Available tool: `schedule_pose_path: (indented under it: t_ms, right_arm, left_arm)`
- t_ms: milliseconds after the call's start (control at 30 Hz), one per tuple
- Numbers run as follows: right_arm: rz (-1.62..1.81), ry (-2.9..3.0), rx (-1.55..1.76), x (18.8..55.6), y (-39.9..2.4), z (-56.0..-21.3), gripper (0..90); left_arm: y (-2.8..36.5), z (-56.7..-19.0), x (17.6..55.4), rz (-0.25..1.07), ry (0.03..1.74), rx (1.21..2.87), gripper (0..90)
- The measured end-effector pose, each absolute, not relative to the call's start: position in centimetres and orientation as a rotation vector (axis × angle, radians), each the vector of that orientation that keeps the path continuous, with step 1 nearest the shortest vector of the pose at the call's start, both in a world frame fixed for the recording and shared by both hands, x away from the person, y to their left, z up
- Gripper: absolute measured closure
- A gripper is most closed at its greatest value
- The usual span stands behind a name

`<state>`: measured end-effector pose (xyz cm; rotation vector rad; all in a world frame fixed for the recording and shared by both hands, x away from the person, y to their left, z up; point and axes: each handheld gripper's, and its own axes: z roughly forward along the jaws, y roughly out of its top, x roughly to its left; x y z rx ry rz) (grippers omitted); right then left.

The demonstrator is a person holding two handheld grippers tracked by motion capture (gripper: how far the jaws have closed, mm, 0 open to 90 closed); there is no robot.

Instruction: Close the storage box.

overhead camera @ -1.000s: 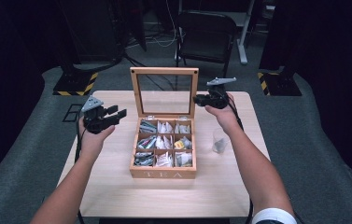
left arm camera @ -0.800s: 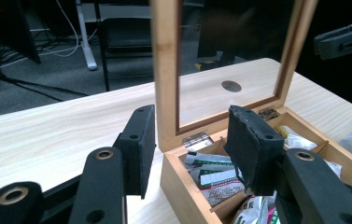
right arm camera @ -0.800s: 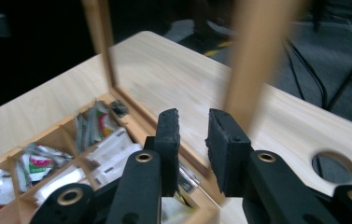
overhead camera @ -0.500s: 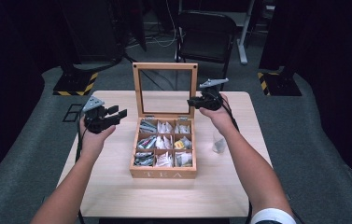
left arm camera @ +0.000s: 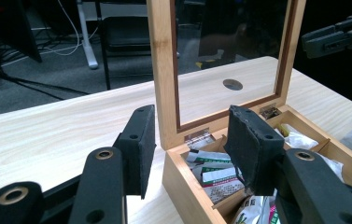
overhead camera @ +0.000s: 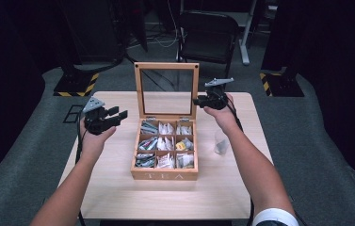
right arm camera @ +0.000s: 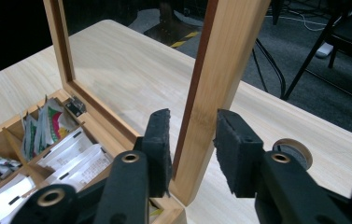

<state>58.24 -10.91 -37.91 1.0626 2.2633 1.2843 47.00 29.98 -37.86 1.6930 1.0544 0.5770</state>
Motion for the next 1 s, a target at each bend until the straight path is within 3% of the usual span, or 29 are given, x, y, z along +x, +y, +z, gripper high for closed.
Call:
schedule_pose_path:
  t_ms: [133,467,1000]
  right_arm:
    - [1.293,2.243,1.051,58.8,-10.7,-38.0,58.8]
    - [1.282,2.246,1.062,60.2,-9.9,-38.2,56.6]
    - [1.348,2.286,1.046,58.6,-10.7,-37.2,66.1]
  left_arm:
    - [30.3,-37.8,46.9,0.574,1.057,1.694,52.1]
    - [30.6,-37.7,46.8,0.576,1.058,1.690,52.1]
    - [30.0,-37.4,47.1,0.577,1.049,1.685,52.1]
